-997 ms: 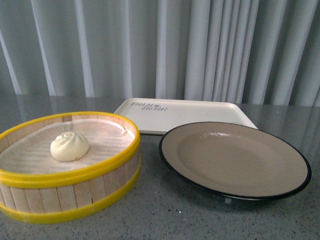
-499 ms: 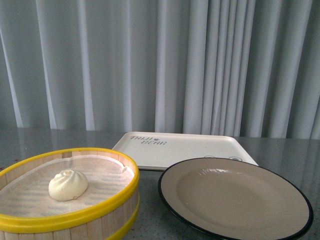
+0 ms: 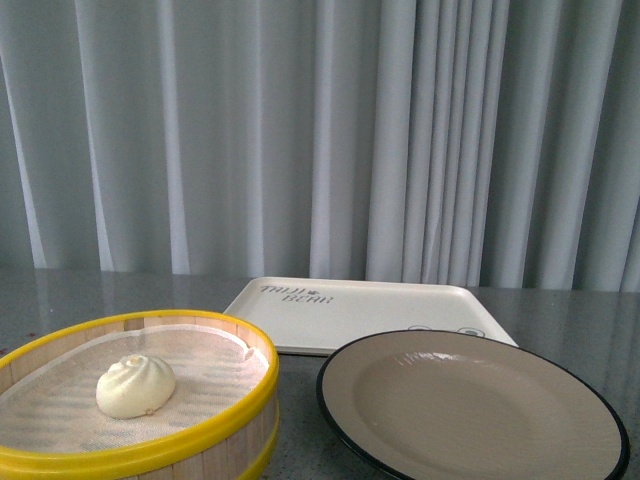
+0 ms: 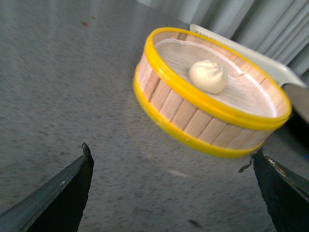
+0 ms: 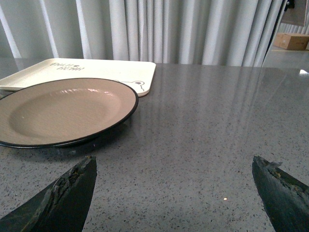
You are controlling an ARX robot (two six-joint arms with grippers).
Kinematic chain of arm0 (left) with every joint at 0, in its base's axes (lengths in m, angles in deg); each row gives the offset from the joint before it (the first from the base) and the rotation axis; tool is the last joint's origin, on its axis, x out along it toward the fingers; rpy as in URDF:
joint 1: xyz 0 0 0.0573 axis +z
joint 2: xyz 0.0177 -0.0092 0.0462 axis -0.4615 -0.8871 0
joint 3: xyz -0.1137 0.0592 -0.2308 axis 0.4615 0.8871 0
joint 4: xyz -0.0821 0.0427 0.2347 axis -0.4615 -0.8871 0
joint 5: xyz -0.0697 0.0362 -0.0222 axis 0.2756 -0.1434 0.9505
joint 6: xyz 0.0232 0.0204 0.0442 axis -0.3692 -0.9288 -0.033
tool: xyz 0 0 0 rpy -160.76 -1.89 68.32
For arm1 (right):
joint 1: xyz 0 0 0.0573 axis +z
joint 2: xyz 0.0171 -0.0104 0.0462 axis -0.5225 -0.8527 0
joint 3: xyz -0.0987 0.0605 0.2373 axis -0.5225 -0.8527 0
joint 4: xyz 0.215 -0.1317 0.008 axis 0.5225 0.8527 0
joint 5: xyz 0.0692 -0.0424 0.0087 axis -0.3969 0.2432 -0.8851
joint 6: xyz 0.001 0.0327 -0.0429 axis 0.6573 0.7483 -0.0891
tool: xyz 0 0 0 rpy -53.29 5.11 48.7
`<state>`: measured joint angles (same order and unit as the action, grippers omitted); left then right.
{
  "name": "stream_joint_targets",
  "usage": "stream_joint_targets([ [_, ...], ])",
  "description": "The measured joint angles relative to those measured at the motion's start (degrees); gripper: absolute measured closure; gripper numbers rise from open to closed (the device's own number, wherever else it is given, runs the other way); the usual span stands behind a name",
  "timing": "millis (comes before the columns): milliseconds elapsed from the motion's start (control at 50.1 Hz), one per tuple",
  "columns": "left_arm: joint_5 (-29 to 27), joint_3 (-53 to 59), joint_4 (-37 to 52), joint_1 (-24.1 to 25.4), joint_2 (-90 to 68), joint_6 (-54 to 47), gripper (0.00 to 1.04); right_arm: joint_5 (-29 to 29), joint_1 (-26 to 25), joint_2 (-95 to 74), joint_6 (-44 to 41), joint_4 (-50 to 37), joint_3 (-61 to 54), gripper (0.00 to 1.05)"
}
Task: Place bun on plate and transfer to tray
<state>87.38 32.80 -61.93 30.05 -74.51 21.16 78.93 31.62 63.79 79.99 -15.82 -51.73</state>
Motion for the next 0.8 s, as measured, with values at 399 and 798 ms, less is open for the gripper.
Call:
stream_joint_targets([
  [399,10.0,-29.2,14.5,-5.1,-44.0,-6.3,0.07,0.0,0.0,0.0,0.0,0.0,0.0,0.09],
  [798,5.6,-40.7,9.9,-15.7,-57.7,-21.5,0.07,0.0,0.0,0.0,0.0,0.0,0.0,0.09],
])
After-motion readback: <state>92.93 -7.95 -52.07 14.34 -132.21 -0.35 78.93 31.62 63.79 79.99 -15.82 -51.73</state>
